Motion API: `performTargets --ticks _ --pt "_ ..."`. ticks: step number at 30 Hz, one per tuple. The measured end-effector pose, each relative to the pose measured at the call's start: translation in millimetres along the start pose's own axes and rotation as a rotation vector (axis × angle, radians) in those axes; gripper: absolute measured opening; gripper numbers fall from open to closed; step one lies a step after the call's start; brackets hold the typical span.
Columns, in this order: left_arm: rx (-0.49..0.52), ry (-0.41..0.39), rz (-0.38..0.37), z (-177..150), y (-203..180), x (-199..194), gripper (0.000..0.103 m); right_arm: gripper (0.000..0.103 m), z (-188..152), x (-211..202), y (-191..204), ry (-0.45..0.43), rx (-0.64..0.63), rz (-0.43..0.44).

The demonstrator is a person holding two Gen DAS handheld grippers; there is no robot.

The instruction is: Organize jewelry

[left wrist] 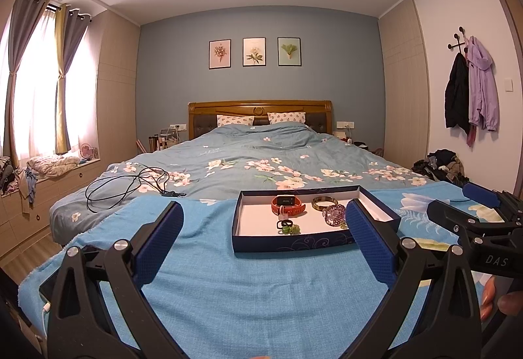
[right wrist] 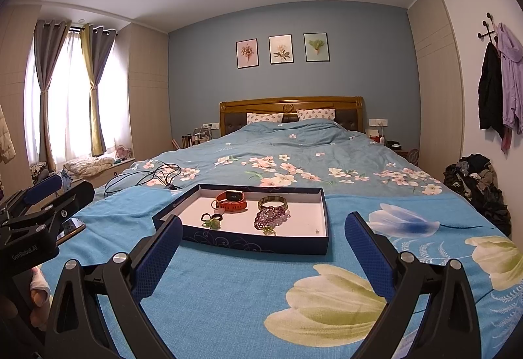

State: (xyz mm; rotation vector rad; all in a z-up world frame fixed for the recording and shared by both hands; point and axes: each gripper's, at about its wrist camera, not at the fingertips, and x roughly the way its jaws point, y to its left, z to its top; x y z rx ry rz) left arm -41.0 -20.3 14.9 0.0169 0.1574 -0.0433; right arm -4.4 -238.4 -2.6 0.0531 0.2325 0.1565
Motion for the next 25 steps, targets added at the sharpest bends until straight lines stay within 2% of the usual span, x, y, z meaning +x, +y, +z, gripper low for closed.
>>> performTargets --ticks 18,22,25 --pt "0.02 0.004 -0.005 -3 -5 1 0.098 0.096 -2 4 -1 0.017 -0.006 0.0" --pt "0.019 0.054 -0.003 -5 -4 10 0.098 0.096 -4 19 -15 0.098 -0.013 -0.009" --pt "-0.006 0.132 -0.014 -8 5 25 0.098 0.096 -7 42 -46 0.214 -0.03 -0.102"
